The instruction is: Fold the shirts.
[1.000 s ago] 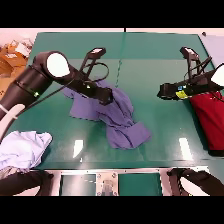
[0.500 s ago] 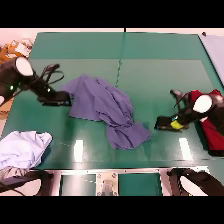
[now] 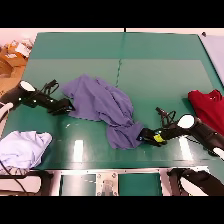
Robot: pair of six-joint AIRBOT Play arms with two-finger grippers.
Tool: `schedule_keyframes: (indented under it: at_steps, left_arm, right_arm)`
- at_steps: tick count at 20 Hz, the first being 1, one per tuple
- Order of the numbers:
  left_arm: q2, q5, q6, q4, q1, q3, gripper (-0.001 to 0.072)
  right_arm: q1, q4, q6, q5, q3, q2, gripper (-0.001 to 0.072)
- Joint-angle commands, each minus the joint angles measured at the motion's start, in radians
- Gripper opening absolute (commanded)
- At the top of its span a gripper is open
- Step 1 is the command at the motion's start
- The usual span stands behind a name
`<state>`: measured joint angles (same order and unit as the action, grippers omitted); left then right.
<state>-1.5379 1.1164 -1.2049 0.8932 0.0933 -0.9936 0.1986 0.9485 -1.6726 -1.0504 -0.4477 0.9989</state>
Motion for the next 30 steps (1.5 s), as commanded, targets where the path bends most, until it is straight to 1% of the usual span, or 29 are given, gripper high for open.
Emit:
schedule_keyframes:
  at_steps: [1, 2, 3, 4, 5, 6, 7, 9, 11, 14, 16, 18, 20, 22, 25, 27, 30]
  left_arm:
    - [-0.057, -0.049, 0.063, -0.093, -0.014, 0.011, 0.0681]
    - [-0.057, -0.044, 0.066, -0.104, -0.019, 0.011, 0.0471]
    - [-0.057, -0.019, 0.098, -0.122, -0.02, 0.01, 0.0244]
    - [-0.057, 0.022, 0.142, -0.145, -0.02, 0.008, 0.0037]
    - [-0.057, 0.071, 0.175, -0.161, -0.019, 0.0, 0.0017]
    - [-0.055, 0.111, 0.174, -0.159, -0.019, -0.017, 0.0016]
    - [-0.043, 0.14, 0.173, -0.152, -0.019, -0.036, 0.0016]
    - [0.027, 0.165, 0.126, -0.102, -0.019, -0.093, 0.0015]
    - [0.14, 0.165, 0.071, -0.058, -0.019, -0.164, 0.0015]
    - [0.357, 0.177, 0.015, -0.055, -0.02, -0.311, 0.0015]
    - [0.496, 0.174, -0.022, -0.055, -0.02, -0.436, 0.0015]
    - [0.613, 0.172, -0.034, -0.055, -0.019, -0.581, 0.0015]
    - [0.705, 0.14, -0.053, -0.056, -0.019, -0.733, 0.0016]
    - [0.761, 0.097, -0.053, -0.055, -0.019, -0.886, 0.0016]
    - [0.798, 0.053, -0.055, -0.054, -0.019, -1.08, 0.0016]
    - [0.809, 0.012, -0.054, -0.035, -0.019, -1.134, 0.0016]
    - [0.809, 0.01, -0.063, 0.028, -0.019, -1.11, 0.0017]
  right_arm:
    - [0.056, -0.087, 0.01, 0.09, 0.014, 0.053, 0.056]
    - [0.063, -0.103, 0.025, 0.103, 0.014, 0.065, 0.0556]
    - [0.068, -0.118, 0.041, 0.119, 0.014, 0.07, 0.0546]
    - [0.068, -0.143, 0.06, 0.128, 0.013, 0.071, 0.0387]
    - [0.066, -0.163, 0.077, 0.135, 0.011, 0.071, 0.0119]
    - [0.066, -0.163, 0.102, 0.146, 0.003, 0.071, 0.0018]
    - [0.066, -0.163, 0.124, 0.149, -0.01, 0.071, 0.0018]
    - [0.041, -0.155, 0.162, 0.128, -0.068, 0.067, 0.0016]
    - [-0.026, -0.126, 0.167, 0.053, -0.187, 0.034, 0.0017]
    - [-0.177, -0.081, 0.166, -0.048, -0.478, -0.07, 0.0016]
    - [-0.29, -0.08, 0.166, -0.069, -0.718, -0.148, 0.0017]
    - [-0.374, -0.08, 0.164, -0.084, -0.931, -0.203, 0.0018]
    - [-0.433, -0.08, 0.153, -0.097, -1.125, -0.245, 0.0018]
    - [-0.474, -0.079, 0.129, -0.095, -1.294, -0.275, 0.0017]
    - [-0.505, -0.037, 0.066, -0.079, -1.497, -0.287, 0.0017]
    - [-0.505, -0.027, 0.049, -0.064, -1.571, -0.287, 0.0018]
    - [-0.505, -0.018, 0.05, -0.066, -1.581, -0.284, 0.0018]
